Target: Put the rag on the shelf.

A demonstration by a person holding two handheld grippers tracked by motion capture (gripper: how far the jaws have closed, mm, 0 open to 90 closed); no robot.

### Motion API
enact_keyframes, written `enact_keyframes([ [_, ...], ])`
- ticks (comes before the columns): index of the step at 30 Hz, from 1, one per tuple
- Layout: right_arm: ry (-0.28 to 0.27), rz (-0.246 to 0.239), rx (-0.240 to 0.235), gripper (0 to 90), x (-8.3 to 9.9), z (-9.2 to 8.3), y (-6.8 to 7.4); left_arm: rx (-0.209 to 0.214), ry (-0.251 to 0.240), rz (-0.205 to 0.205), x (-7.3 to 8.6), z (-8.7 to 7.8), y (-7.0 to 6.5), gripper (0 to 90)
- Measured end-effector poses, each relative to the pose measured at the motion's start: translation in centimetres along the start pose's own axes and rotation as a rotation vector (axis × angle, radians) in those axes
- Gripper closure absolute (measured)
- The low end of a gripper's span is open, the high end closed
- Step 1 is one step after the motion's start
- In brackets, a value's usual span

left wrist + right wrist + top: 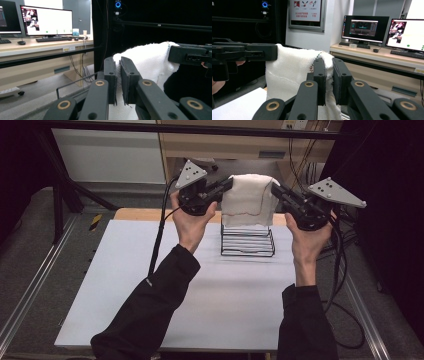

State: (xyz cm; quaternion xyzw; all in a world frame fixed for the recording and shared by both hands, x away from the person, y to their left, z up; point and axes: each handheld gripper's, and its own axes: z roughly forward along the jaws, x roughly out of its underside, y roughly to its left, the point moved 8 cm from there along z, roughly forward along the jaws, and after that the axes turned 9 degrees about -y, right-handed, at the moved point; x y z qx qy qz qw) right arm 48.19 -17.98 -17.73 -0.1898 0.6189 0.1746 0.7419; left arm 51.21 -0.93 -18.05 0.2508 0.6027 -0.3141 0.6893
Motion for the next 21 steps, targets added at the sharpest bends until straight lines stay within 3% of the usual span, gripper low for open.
enact_keyframes([
  [12, -0.024, -0.012, 0.014, 82.5, -2.1, 1.1, -1.0, -0.020, -0.008, 0.026, -1.9, 1.8, 0.6, 83.5],
  [21, -0.025, -0.009, 0.025, 82.5, -2.3, 2.1, -1.8, -0.038, -0.002, 0.033, -2.4, 3.2, 1.4, 83.5],
])
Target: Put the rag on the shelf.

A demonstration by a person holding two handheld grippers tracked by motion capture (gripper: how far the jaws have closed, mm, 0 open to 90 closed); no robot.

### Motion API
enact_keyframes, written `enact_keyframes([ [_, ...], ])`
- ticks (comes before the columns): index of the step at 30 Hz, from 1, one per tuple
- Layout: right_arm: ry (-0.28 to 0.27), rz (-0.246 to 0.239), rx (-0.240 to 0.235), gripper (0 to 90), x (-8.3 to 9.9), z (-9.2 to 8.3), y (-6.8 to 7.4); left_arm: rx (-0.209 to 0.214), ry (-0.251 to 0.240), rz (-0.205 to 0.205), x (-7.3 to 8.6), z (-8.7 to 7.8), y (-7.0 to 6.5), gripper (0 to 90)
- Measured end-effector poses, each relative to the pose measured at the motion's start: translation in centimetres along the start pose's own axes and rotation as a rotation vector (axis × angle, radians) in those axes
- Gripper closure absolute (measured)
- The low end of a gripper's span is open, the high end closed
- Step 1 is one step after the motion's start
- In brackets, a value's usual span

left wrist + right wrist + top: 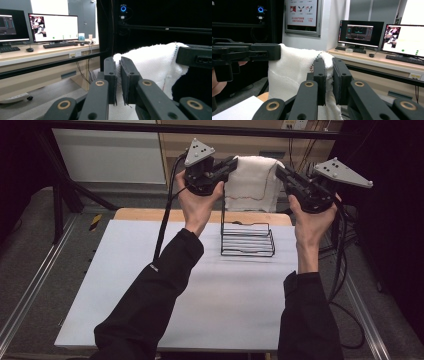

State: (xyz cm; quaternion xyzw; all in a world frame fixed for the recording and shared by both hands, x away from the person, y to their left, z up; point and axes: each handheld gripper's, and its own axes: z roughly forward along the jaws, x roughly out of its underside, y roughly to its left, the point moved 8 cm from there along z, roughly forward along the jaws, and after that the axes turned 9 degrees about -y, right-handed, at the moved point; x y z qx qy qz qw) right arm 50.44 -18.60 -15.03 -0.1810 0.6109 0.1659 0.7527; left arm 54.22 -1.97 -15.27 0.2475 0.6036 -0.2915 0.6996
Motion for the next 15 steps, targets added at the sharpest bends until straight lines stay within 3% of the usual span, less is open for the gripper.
enact_keyframes([
  [4, -0.003, 0.009, 0.007, 82.5, 0.0, 0.6, -0.5, -0.005, -0.003, -0.005, -0.1, 0.7, 0.3, 83.5],
  [9, -0.001, 0.018, 0.015, 82.5, 0.2, 1.4, -1.2, -0.025, 0.007, 0.019, -0.1, 1.6, 0.9, 83.5],
  [15, 0.006, 0.024, 0.015, 82.5, 0.7, 2.6, -1.9, -0.033, 0.013, -0.012, 0.0, 2.5, 1.8, 83.5],
])
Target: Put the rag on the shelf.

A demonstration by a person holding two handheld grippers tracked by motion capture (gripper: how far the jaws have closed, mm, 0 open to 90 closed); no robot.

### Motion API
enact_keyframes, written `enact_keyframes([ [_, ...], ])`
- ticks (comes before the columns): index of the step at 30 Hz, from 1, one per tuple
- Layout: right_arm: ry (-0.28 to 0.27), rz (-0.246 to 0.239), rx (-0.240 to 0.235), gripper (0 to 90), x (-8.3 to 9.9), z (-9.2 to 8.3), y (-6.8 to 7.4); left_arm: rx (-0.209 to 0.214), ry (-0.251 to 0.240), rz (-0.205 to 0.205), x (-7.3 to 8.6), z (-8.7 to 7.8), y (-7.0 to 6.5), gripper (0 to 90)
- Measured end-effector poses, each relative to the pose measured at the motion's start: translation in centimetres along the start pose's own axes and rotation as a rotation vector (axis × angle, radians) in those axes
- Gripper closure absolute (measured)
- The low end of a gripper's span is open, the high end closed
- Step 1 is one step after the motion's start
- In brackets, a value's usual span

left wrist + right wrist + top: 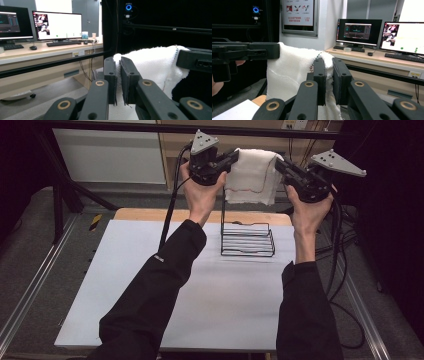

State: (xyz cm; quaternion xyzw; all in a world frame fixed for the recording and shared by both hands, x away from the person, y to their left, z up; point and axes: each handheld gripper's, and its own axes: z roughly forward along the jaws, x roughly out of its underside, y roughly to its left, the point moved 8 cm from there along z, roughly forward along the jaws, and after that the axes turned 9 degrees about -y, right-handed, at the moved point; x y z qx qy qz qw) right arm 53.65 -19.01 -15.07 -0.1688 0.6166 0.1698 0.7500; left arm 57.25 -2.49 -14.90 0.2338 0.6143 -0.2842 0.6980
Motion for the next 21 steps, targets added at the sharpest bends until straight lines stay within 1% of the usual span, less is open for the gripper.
enact_keyframes([
  [6, 0.008, -0.001, -0.001, 82.5, 0.4, 1.1, -0.6, -0.005, 0.003, -0.023, 0.5, 0.9, 0.9, 83.5],
  [8, 0.010, -0.001, 0.003, 82.5, 0.6, 1.4, -0.8, -0.008, 0.009, -0.025, 0.7, 1.2, 1.0, 83.5],
  [13, 0.017, 0.015, 0.010, 82.5, 1.1, 2.0, -1.8, -0.009, 0.016, -0.014, 1.0, 2.1, 1.1, 83.5],
  [18, 0.018, 0.020, 0.014, 82.5, 1.4, 2.4, -2.7, -0.015, 0.023, 0.008, 1.2, 2.9, 1.1, 83.5],
  [19, 0.018, 0.020, 0.014, 82.5, 1.4, 2.4, -2.8, -0.015, 0.024, 0.009, 1.2, 3.1, 1.1, 83.5],
  [21, 0.020, 0.016, 0.015, 82.5, 1.5, 2.5, -3.0, -0.011, 0.025, -0.004, 1.4, 3.3, 1.1, 83.5],
])
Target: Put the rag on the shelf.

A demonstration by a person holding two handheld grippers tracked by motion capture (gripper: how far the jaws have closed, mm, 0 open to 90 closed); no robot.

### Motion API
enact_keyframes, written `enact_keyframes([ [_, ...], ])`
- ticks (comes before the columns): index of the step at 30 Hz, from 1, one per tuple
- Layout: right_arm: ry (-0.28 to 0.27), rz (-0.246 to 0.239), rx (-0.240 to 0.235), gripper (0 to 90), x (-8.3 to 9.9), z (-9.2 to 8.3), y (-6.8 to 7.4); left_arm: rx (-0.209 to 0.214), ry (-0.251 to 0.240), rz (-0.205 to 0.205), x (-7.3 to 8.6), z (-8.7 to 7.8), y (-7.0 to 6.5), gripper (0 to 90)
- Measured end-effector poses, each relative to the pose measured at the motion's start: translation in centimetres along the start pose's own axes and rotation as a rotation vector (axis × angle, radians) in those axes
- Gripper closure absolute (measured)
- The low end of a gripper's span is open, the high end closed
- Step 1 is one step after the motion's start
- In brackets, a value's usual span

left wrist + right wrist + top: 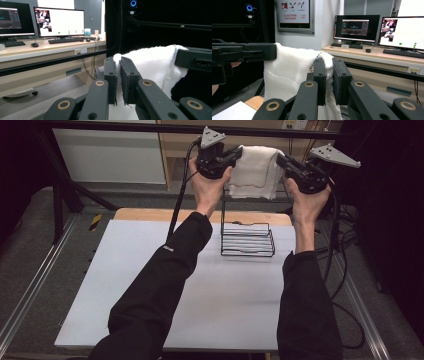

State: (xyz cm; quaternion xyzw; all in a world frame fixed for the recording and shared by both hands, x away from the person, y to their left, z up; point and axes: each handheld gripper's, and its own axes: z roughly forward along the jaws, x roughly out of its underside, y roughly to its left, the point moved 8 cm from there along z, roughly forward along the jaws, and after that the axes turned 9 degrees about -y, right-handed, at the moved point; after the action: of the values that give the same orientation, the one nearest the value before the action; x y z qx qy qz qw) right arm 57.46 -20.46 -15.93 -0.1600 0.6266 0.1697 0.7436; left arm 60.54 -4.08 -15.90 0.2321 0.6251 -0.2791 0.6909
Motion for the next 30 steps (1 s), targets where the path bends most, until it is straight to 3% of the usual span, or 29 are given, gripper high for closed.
enact_keyframes([
  [16, 0.052, -0.001, 0.008, 82.5, 2.3, -0.3, -1.6, 0.023, 0.045, 0.017, 2.9, 1.0, -0.4, 83.4],
  [30, 0.093, 0.025, 0.003, 82.4, 4.7, -1.2, -1.5, 0.039, 0.081, 0.033, 5.3, 0.0, -0.8, 83.5],
])
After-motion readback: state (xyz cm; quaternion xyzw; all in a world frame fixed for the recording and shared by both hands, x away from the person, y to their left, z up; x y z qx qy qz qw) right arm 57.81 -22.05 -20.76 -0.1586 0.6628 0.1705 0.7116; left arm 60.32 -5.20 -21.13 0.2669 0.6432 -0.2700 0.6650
